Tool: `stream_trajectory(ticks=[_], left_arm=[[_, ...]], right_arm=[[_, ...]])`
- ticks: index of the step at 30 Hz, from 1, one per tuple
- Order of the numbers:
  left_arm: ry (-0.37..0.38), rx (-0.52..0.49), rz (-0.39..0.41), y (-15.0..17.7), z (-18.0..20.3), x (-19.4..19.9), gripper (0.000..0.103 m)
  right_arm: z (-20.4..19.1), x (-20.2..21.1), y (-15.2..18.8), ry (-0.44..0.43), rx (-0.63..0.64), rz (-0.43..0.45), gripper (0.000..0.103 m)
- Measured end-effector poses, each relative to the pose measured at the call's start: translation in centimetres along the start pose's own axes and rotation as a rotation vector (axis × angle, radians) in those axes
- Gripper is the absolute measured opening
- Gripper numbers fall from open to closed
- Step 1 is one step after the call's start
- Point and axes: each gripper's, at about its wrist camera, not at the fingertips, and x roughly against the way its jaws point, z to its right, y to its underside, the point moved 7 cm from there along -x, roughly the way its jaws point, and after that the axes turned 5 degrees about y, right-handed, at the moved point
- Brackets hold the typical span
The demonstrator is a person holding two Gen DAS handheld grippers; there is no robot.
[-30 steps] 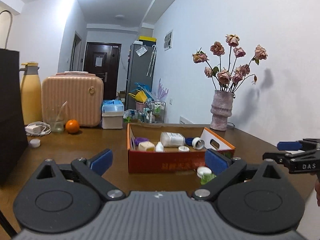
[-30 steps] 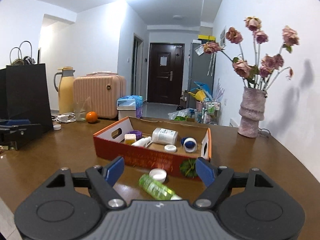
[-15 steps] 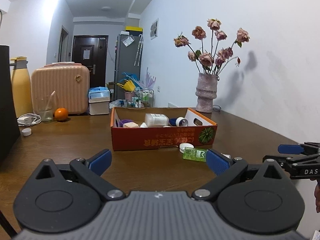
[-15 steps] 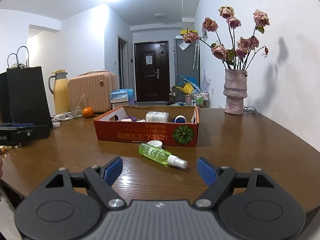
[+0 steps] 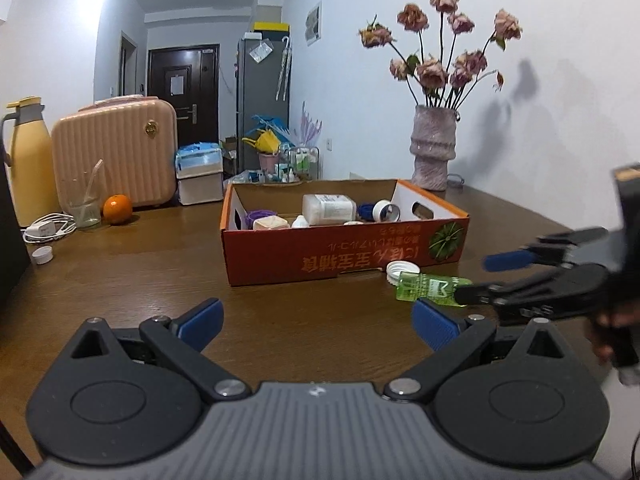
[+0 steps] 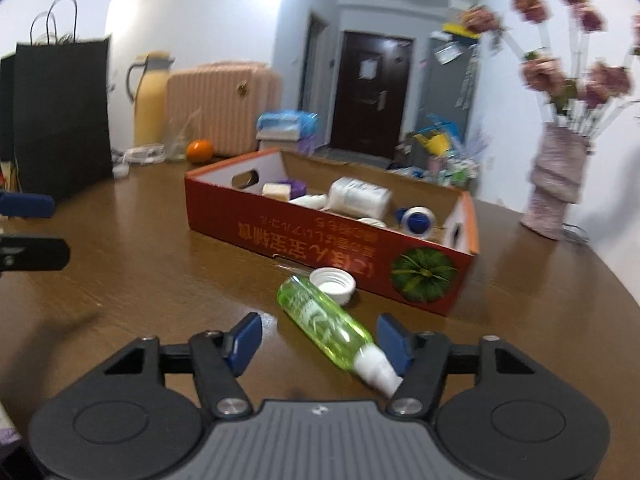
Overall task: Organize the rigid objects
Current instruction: 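Grasp the green bottle with the right tool while the left tool grasps the white cap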
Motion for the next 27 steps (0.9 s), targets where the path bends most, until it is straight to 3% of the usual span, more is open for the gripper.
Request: stream_trajectory(ticks=[3, 6, 9, 13, 20, 23, 27], left_arm=[[0.0, -0.013, -0.025, -0.2, -0.1, -2.0, 0.103], [0.009, -0.031, -0.044, -0.7, 0.1, -4.1, 0.103], [0.034, -0.049, -0.058, -1.3, 0.7, -6.3, 0.103], [0.115, -0.081, -0.092, -2.0, 3.0, -10.1, 0.102], [0.255, -0.127, -0.166, -2.9, 8.6, -17.7, 0.095], [0.281, -0.153, -0.187, -2.9, 11.0, -20.4, 0.087], [0.291, -0.13, -0.245, -2.2, 12.4, -22.9, 0.073]], right_arm=[[0.0, -3.4, -0.6, -0.031, 0.021, -0.043, 0.056], [0.1, -5.7, -0.4, -0.051, 0.026, -0.084, 0.043], [0.6, -5.5, 0.0, -0.075, 0.011, -0.086, 0.03], [2.4, -3.3, 1.7, -0.075, -0.033, -0.084, 0.03], [7.8, 0.3, 4.9, 0.042, -0.138, -0.093, 0.03], [10.2, 0.4, 5.5, 0.101, -0.186, -0.093, 0.03], [11.3, -0.2, 5.4, 0.117, -0.181, -0.094, 0.03]])
